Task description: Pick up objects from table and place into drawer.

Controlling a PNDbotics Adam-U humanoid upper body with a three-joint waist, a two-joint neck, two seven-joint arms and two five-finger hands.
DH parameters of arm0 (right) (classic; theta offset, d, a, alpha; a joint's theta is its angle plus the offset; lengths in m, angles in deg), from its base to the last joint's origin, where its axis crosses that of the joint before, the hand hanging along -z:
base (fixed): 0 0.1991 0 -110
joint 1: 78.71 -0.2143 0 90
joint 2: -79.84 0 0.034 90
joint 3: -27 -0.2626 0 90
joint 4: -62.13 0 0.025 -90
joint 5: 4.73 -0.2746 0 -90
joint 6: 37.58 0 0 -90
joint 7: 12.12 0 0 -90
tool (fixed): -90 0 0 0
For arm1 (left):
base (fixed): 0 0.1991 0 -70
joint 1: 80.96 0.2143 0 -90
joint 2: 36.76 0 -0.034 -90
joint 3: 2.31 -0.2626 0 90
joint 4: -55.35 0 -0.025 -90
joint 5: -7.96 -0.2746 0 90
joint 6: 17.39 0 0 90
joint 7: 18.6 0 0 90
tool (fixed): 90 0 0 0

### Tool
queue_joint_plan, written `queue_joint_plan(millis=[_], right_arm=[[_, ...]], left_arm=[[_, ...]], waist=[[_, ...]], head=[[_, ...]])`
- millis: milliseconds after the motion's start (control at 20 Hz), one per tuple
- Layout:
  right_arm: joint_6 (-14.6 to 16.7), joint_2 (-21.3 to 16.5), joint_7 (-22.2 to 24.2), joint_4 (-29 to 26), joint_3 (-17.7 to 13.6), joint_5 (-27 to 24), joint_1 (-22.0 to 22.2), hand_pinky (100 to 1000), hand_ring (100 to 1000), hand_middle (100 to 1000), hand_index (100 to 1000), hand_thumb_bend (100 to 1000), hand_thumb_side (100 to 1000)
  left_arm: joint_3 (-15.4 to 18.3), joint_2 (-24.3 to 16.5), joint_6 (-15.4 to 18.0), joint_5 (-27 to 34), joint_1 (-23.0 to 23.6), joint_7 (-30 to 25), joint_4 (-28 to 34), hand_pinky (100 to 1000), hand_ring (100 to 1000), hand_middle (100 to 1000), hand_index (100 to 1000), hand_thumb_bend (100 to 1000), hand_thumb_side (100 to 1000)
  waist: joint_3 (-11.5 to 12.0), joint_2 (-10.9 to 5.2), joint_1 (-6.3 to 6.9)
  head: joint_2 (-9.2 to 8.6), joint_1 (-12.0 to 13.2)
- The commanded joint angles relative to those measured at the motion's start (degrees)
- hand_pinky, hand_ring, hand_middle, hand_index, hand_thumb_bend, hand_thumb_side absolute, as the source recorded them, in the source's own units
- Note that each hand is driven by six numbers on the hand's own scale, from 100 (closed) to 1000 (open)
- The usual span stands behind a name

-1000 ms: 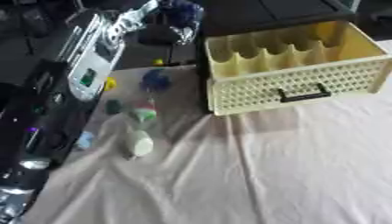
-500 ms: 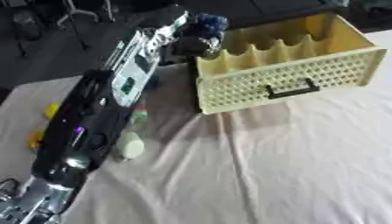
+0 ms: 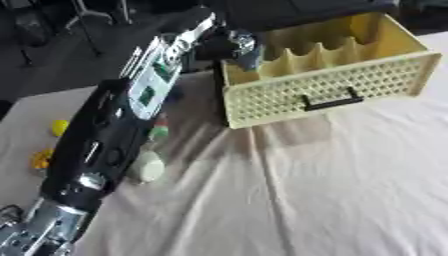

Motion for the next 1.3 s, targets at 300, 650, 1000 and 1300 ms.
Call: queue_joint_plan(millis=[300,650,1000,1300], right_arm=[[-0.1,-0.7,0.2,-0.9,-0.3,-0.5,-0.7,584,659,685,808,100,788],[-0.1,-0.9,0.2,-0.9,-0.3,-0.6,-0.3,586,661,685,807,100,789],[-0.1,-1.8,-0.2,-0.9,-0.5,-0.3,0.7,586,660,685,807,100,790],[1.0,-1.4,-0.9,-0.9,-0.4,-0.1,0.0,589,666,691,809,100,803]], left_arm=[[0.2,-0.7,0.2,-0.5,-0.4,0.5,-0.4,435,739,757,959,500,830],[1.5,-2.6,-0.7,1.7,0.4,10.4,8.6,329,627,630,822,374,850],[5.3,-13.1,-3.5,12.0,11.2,32.4,39.5,367,627,625,804,320,854],[8.6,-15.1,5.8,27.0,20.7,51.9,45.8,575,753,735,888,375,968]], waist=[[-0.3,-0.61,-0.52],[1.0,-0.62,-0.99],[5.0,-0.12,-1.6],[8.0,0.93,-3.34]], head=[[0.06,0.0],[0.78,-0.6],[2.18,-3.6],[2.3,-5.7]])
